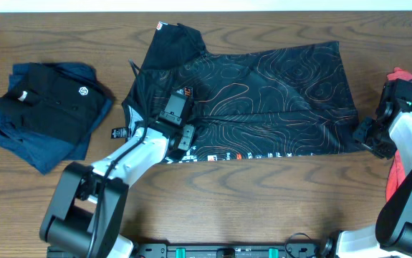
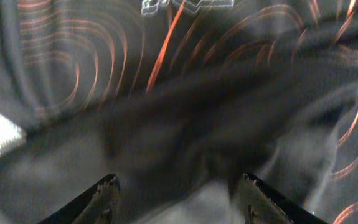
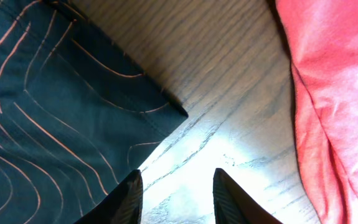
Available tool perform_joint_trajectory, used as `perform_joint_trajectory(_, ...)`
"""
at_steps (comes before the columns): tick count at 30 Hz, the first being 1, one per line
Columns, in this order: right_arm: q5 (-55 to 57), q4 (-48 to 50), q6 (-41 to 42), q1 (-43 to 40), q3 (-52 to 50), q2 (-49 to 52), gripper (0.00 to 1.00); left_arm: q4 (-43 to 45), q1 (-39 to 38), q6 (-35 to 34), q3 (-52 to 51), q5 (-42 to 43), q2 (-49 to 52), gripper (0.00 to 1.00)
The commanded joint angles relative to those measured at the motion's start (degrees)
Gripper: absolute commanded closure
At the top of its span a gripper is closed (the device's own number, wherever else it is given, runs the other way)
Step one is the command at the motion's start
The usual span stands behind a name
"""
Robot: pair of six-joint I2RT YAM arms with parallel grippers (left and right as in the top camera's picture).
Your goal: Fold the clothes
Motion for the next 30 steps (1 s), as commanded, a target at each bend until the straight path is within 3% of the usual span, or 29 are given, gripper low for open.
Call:
perform_joint_trajectory(1,1.57,-0.09,0.81,0.24,-0.57,0.55,0.63,-3.96,0.17,-7.56,1.14,-5.16,-2.99,0.37)
perform_joint_trajectory(5,1.51,2.27,1.57,-0.90,-3.76,0.55,0.62,-9.40,0.39,-14.05,1.14,-10.29,-4.98,0.36)
perform_joint_trajectory(12,-0.90,12.59,1.64,-2.23,-10.64,0.55,0.57,-13.29,3.54,-26.21,-0.44,-10.58,-5.25,0.36)
perform_joint_trajectory(21,-5.05,24.37,1.62,-2.21,-14.84,0.55,0.54,-13.27,7.48,-28.50,-1.27,-10.45,-5.25,0.35)
perform_joint_trajectory(30,-5.68,25.51,1.64,-2.21,-14.95,0.55,0.54,-13.29,7.72,-28.48,-1.44,-10.47,-5.25,0.36)
